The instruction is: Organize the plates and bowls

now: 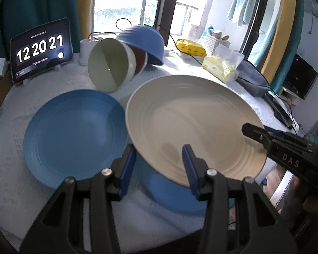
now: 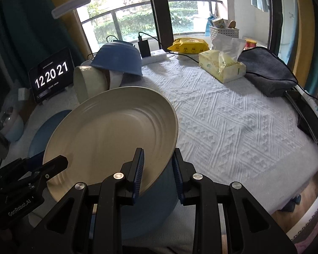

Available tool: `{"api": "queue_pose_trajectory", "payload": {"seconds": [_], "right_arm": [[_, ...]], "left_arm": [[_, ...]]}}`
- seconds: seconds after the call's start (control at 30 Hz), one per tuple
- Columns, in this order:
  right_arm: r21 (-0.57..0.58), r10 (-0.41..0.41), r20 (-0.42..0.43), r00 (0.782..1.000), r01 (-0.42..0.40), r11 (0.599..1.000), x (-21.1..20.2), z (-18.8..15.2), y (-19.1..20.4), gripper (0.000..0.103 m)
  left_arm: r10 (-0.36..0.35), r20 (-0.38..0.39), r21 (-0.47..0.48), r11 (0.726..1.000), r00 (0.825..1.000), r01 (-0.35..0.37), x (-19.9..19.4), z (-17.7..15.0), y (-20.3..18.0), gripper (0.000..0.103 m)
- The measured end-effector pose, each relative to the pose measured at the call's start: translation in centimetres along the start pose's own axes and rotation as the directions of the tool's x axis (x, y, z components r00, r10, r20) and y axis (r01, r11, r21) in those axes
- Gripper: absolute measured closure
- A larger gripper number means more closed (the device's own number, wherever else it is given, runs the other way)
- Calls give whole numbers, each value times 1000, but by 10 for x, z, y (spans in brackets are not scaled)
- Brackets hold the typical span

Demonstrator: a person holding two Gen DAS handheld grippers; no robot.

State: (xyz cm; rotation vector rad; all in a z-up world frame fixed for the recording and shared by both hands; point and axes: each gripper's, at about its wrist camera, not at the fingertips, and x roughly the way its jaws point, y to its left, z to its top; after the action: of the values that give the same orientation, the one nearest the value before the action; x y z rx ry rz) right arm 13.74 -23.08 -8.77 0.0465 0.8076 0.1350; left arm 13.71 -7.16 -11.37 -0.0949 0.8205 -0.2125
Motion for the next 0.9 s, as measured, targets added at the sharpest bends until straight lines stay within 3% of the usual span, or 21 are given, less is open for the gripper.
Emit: {"api": "queue_pose_trajectory", "payload": {"seconds": [0.4, 0.9], "right_arm": [[-14, -16, -12, 1000, 16, 1000, -11, -24, 5, 74], [2, -17, -48, 999, 17, 1000, 4, -35, 0, 74]], "left_arm": [[10, -35, 23, 1000, 999, -9, -9, -21, -2, 57], [20, -93, 31, 999, 995, -17, 5, -31, -5, 57]]}}
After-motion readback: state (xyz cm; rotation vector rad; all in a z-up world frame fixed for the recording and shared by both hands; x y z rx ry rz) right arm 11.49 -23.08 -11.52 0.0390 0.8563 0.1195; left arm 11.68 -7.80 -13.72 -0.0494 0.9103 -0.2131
